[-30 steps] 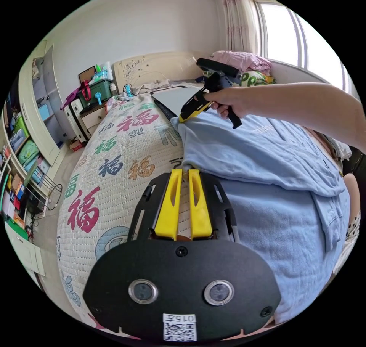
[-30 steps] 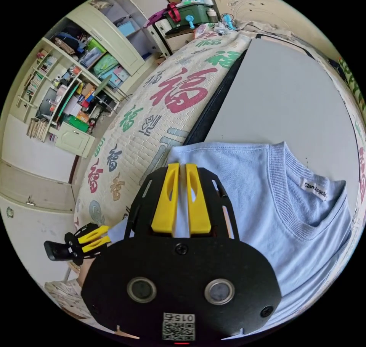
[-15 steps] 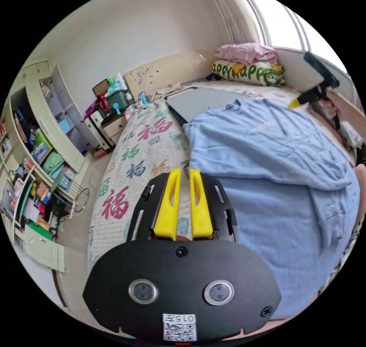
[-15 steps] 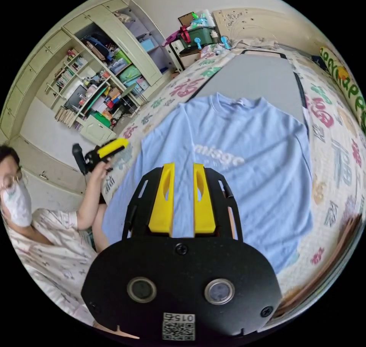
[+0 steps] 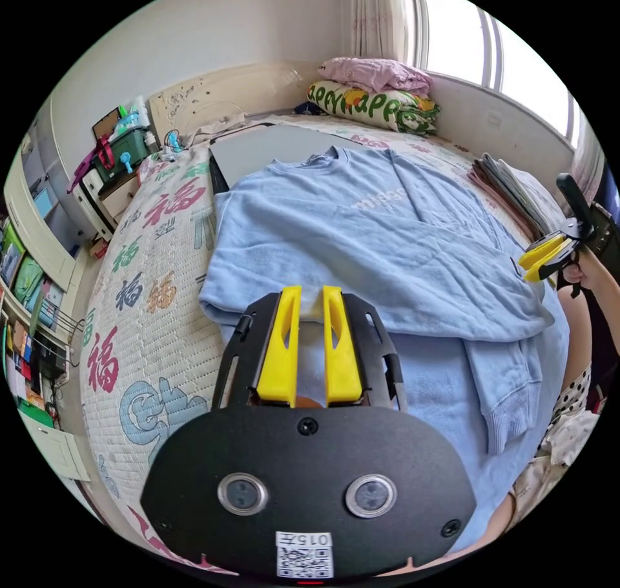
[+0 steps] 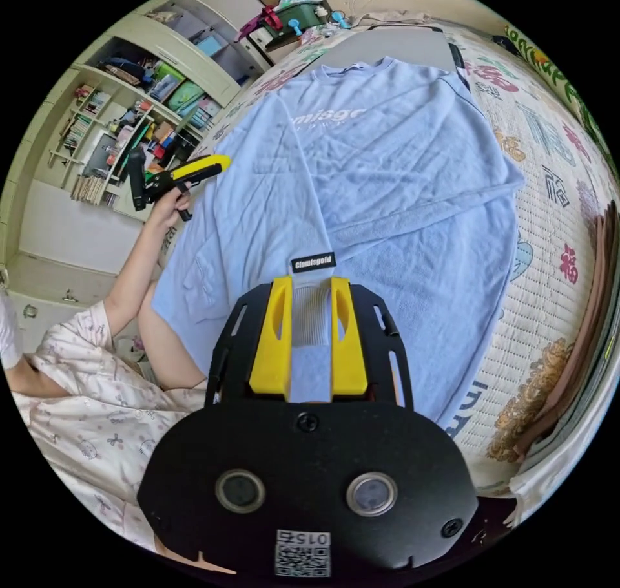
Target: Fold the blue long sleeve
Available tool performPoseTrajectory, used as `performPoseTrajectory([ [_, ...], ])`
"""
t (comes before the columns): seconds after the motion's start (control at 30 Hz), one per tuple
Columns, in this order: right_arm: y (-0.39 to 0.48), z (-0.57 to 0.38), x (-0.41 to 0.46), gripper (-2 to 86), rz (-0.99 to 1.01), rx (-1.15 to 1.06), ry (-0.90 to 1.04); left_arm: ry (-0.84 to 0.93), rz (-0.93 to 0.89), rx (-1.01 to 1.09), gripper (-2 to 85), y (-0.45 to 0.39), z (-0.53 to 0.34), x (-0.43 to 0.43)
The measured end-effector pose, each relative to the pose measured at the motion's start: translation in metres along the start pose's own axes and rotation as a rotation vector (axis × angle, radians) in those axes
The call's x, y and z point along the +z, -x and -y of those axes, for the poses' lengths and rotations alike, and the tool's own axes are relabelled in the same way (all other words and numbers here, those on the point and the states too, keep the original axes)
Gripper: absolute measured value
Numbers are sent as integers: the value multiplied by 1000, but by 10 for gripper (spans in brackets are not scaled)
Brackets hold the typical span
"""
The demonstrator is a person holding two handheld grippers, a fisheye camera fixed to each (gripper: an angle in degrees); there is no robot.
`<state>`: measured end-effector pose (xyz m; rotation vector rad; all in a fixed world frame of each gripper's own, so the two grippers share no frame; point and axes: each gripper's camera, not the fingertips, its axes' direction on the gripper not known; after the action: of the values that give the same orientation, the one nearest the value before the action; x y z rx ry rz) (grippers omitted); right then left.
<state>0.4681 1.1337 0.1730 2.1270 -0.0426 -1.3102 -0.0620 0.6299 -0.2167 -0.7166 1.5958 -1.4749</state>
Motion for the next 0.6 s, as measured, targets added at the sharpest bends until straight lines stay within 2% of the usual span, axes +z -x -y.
performPoseTrajectory([
  [0.13,21,-9,-10,58,-118,-23,24,5,-50,-36,58,16,11,4],
  [0.23,21,-19,-32,44,-149,32,-32,5,-64,-46,57,22,17,5],
  [0.5,28,-40,-49,67,-180,87,-32,25,-37,-24,57,17,44,8],
  [0.6,35,-53,-63,80,-178,87,-51,29,28,15,61,5,56,-1],
])
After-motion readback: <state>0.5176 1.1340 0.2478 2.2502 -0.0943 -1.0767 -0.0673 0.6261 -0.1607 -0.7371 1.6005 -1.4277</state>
